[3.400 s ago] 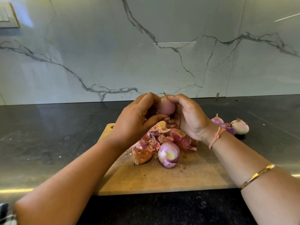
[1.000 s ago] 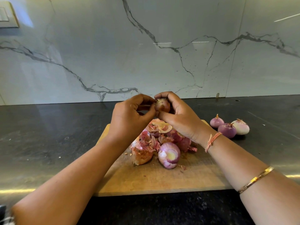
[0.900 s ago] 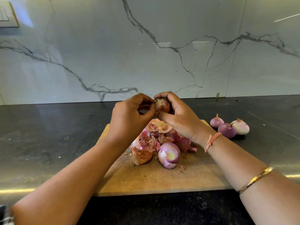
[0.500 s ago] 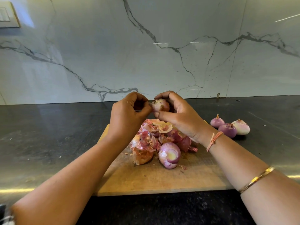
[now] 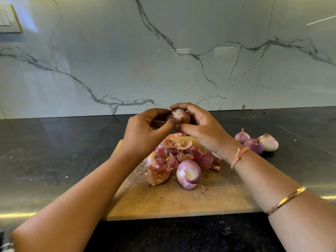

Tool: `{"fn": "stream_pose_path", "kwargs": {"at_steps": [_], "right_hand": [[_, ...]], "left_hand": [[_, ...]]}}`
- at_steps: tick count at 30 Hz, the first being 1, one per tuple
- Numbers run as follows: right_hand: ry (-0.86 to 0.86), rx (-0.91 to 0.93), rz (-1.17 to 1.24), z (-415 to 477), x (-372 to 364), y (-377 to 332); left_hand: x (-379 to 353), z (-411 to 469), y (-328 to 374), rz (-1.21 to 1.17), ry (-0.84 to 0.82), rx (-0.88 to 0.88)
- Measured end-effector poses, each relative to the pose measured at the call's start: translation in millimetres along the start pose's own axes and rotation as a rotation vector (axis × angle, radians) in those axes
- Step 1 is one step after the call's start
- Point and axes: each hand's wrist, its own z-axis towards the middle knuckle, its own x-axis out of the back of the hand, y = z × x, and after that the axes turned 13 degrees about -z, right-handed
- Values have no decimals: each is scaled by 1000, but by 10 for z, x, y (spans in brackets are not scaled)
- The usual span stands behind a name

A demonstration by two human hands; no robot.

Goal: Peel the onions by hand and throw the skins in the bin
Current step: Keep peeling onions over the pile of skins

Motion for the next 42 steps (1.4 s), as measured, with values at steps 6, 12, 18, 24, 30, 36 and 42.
{"fn": "stream_pose_path", "kwargs": {"at_steps": [6,12,18,24,30,36,42], "right_hand": [[2,24,-177,-13,-38,11],[-23,24,-211,-14,-19,28],[-55,2,-186,-7,-31,20],[45,-26,-125,21,-13,30],[58,-44,-135,32,-40,54],[32,-36,-213,13,-36,60],[22,-12,-233,11,-51,23]], "left_hand": [[7,5,10,37,-10,-15],[20,3,19,73,-7,-44],[45,32,-57,137,90,-103],[13,23,-19,89,19,-84],[1,-13,13,81,-5,-216],[-4,-11,18,144,-9,-238],[-5,-11,28,160,12,-218]]}}
